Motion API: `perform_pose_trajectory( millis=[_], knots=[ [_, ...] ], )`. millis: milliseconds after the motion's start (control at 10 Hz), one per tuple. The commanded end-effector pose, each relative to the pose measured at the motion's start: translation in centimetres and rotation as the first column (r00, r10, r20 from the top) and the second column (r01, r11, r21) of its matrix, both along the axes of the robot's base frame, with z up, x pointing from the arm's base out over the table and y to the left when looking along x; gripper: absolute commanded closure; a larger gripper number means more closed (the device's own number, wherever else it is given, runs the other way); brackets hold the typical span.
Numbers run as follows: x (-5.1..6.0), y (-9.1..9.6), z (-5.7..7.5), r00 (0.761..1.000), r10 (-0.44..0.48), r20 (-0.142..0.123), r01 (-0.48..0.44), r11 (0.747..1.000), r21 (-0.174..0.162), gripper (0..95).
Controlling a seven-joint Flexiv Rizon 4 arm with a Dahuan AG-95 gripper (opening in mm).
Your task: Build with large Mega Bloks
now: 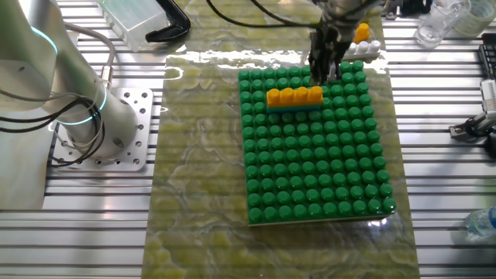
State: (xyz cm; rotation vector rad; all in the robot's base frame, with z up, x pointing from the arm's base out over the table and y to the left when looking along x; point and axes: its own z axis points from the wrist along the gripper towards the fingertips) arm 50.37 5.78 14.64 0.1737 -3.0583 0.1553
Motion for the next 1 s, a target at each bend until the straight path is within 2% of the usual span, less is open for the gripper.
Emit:
perform_pose_trajectory(
  millis=[100,700,800,1000],
  knots=[
    [-0.6,1.1,0.8,1.000,0.015,0.021,-0.016,1.000,0.014,95.0],
    [-3.1,4.5,2.6,0.999,-0.034,0.025,0.034,0.999,0.029,95.0],
    [-3.4,5.4,2.6,0.998,-0.055,0.028,0.054,0.998,0.026,95.0],
    [-3.1,5.9,2.4,0.997,-0.066,0.029,0.065,0.998,0.025,95.0]
  ],
)
